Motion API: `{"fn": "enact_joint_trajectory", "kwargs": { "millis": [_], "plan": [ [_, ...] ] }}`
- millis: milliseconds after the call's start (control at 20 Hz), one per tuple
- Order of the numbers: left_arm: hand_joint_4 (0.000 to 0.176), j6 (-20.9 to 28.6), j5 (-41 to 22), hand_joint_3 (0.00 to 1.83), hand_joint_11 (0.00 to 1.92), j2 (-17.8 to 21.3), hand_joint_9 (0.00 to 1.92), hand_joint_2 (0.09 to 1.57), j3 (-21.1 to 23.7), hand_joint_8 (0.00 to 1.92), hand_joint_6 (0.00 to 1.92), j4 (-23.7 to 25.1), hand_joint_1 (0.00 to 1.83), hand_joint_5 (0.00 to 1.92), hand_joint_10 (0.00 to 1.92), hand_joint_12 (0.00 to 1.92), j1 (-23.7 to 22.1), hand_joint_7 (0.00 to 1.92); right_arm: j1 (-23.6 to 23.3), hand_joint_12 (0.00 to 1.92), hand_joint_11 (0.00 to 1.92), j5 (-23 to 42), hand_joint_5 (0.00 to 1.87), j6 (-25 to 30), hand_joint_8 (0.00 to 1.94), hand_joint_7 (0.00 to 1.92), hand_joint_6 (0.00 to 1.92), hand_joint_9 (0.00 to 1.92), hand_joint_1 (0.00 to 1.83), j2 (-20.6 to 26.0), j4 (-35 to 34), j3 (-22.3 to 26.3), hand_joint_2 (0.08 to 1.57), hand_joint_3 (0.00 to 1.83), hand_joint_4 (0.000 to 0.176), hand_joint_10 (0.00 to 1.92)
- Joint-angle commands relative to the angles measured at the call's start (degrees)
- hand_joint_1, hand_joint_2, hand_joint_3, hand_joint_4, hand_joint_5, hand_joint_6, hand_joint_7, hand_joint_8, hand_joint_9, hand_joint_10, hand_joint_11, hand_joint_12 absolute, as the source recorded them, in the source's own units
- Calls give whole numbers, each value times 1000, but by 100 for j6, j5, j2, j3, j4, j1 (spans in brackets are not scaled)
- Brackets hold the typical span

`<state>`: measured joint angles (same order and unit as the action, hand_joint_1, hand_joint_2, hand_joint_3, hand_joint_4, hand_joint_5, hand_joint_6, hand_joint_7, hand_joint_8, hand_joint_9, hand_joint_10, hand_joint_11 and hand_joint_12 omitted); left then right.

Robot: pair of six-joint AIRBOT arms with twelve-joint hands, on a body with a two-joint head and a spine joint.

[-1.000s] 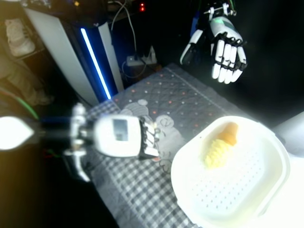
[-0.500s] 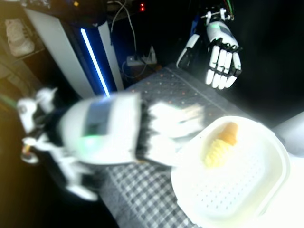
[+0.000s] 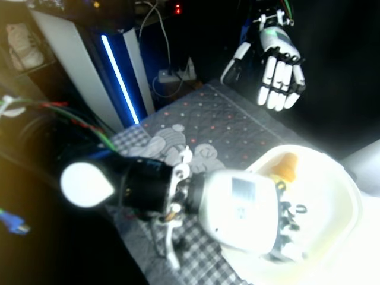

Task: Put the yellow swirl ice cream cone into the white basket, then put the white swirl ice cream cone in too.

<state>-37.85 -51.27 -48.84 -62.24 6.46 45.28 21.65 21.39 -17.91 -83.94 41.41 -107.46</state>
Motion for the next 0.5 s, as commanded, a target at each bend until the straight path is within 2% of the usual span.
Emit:
{"fn": "enact_joint_trajectory", "kwargs": {
  "millis": [0, 50, 100, 150, 200, 250, 300, 350, 400, 450],
  "plan": [
    [0, 56, -706, 0, 31, -12, 472, 853, -10, 2, 2, -125, 761, 547, 3, 1087, -57, 501, -120, 513, 0, 544, 4, 16, 0, 5, 0, 12, 559, -2, -272, -19, 801, 0, 174, 0],
    [0, 69, -723, 4, 8, -5, 462, 864, -19, 0, 0, -134, 753, 525, 2, 1080, -50, 490, -120, 179, 0, 716, 0, 16, 0, 0, 0, 0, 475, 13, -444, -4, 800, 1, 176, 0],
    [0, 148, -745, 3, 3, -7, 462, 862, -48, 2, 0, -139, 757, 522, 3, 1078, -41, 491, -120, 266, 0, 913, 0, 23, 0, 0, 0, 0, 477, 150, -702, 55, 781, 7, 176, 0],
    [0, 248, -784, 2, 40, -10, 476, 863, -76, 1, 1, -147, 779, 511, 8, 1091, -24, 490, -119, 457, 0, 1139, 0, 30, 0, 0, 0, 0, 570, 296, -928, 139, 822, 0, 176, 0],
    [0, 329, -971, 0, 90, 25, 508, 859, -71, 8, 1, -246, 822, 488, 21, 1112, 55, 507, -119, 91, 0, 1666, 0, 29, 0, 0, 0, 0, 484, 722, -1472, 468, 818, 0, 176, 0],
    [0, 319, -1081, 0, 90, 59, 508, 859, -43, 8, 1, -304, 822, 488, 21, 1112, 93, 507, -119, 91, 0, 1866, 0, 28, 0, 0, 0, 0, 484, 908, -1656, 624, 818, 0, 176, 0],
    [0, 118, -1318, 0, 90, 159, 521, 858, 74, 5, 0, -483, 834, 461, 22, 1206, 192, 512, -118, 17, 0, 2409, 0, 10, 0, 0, 0, 0, 500, 1171, -2057, 1044, 845, 10, 176, 0],
    [0, -181, -1477, 0, 17, 261, 467, 834, 201, 0, 6, -621, 906, 481, 4, 1178, 264, 494, -118, 3, 0, 2773, 0, 6, 0, 0, 0, 0, 583, 1502, -2222, 1357, 837, 4, 176, 0],
    [0, -383, -1660, 0, 3, 348, 474, 839, 317, 6, 12, -730, 939, 510, 7, 1136, 327, 508, -117, 0, 0, 3086, 0, 5, 0, 0, 0, 0, 551, 1754, -2276, 1608, 836, 3, 176, 0],
    [0, -414, -1911, 2, 0, 415, 470, 858, 380, 2, 3, -804, 933, 488, 5, 1235, 407, 475, -110, 0, 0, 3399, 0, 5, 0, 0, 0, 0, 580, 2003, -2380, 1891, 850, 8, 176, 0]
  ]
}}
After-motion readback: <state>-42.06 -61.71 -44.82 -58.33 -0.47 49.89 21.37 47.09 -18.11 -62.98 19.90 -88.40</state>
